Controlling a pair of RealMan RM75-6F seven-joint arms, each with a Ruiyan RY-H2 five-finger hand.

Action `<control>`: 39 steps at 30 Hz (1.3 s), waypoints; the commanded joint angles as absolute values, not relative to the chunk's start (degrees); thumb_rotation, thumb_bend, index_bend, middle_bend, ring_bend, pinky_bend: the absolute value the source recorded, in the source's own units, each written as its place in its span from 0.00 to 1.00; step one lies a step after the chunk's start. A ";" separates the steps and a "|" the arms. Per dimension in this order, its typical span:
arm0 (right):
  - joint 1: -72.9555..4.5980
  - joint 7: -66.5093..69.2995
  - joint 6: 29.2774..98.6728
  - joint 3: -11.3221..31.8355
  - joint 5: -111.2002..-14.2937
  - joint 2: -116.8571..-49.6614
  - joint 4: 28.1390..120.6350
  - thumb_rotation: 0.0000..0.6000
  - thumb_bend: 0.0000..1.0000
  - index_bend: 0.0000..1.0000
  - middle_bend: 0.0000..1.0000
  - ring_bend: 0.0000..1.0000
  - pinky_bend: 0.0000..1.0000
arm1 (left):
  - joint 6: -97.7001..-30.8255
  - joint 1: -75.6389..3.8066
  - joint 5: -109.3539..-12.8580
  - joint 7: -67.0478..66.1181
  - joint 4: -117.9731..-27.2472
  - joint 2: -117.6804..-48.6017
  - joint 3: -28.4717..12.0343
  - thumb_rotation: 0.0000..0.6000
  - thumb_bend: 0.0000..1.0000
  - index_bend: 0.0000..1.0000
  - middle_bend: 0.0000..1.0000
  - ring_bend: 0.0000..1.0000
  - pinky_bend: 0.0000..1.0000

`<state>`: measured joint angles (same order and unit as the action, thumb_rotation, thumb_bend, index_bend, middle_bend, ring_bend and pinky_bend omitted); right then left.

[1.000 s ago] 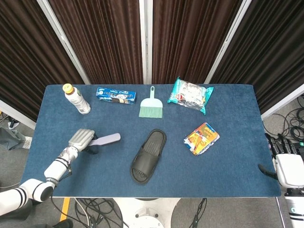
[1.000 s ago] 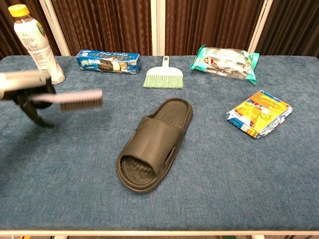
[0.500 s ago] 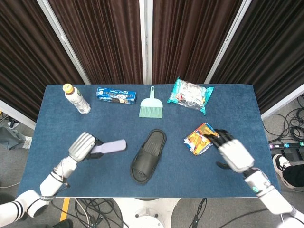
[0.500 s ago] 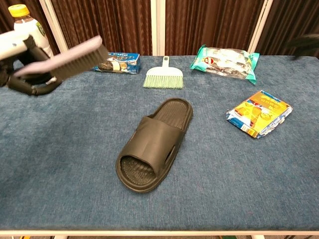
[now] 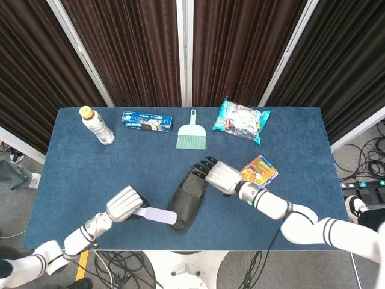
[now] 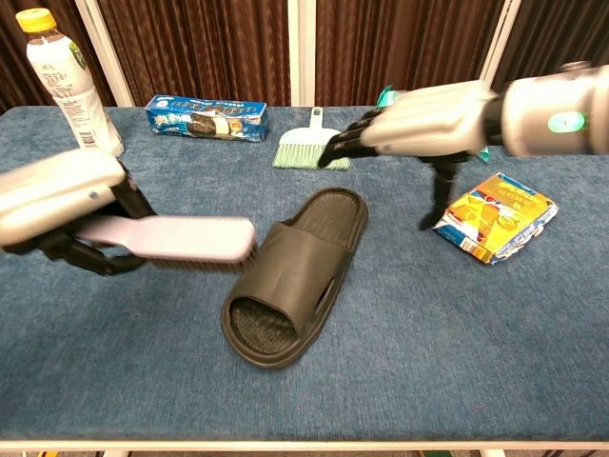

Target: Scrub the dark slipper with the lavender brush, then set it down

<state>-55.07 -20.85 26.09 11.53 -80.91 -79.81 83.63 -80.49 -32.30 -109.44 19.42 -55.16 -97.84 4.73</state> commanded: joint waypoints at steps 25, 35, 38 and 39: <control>-66.58 -28.36 26.80 6.49 -67.81 -98.63 62.56 1.00 0.10 0.48 0.36 0.20 0.20 | -75.03 -38.43 -102.69 26.41 -32.45 -112.72 3.44 1.00 0.49 1.00 1.00 1.00 1.00; -67.16 -27.31 27.35 5.65 -67.42 -99.36 61.58 1.00 0.12 0.51 0.38 0.21 0.27 | -74.64 -38.11 -102.40 27.47 -27.24 -116.69 5.63 1.00 0.49 1.00 1.00 1.00 1.00; -67.32 -27.36 27.66 5.55 -67.13 -99.30 61.76 1.00 0.12 0.51 0.38 0.21 0.28 | -75.53 -37.34 -103.31 27.47 -26.96 -116.84 7.32 1.00 0.49 1.00 1.00 1.00 1.00; -67.37 -27.34 27.74 5.53 -67.04 -99.27 61.85 1.00 0.12 0.51 0.38 0.21 0.28 | -75.97 -37.08 -103.75 27.25 -26.93 -116.65 7.96 1.00 0.49 1.00 1.00 1.00 1.00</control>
<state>-67.35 -27.35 27.73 5.54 -67.05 -99.28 61.84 -75.47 -37.46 -103.21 27.50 -27.11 -116.68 7.31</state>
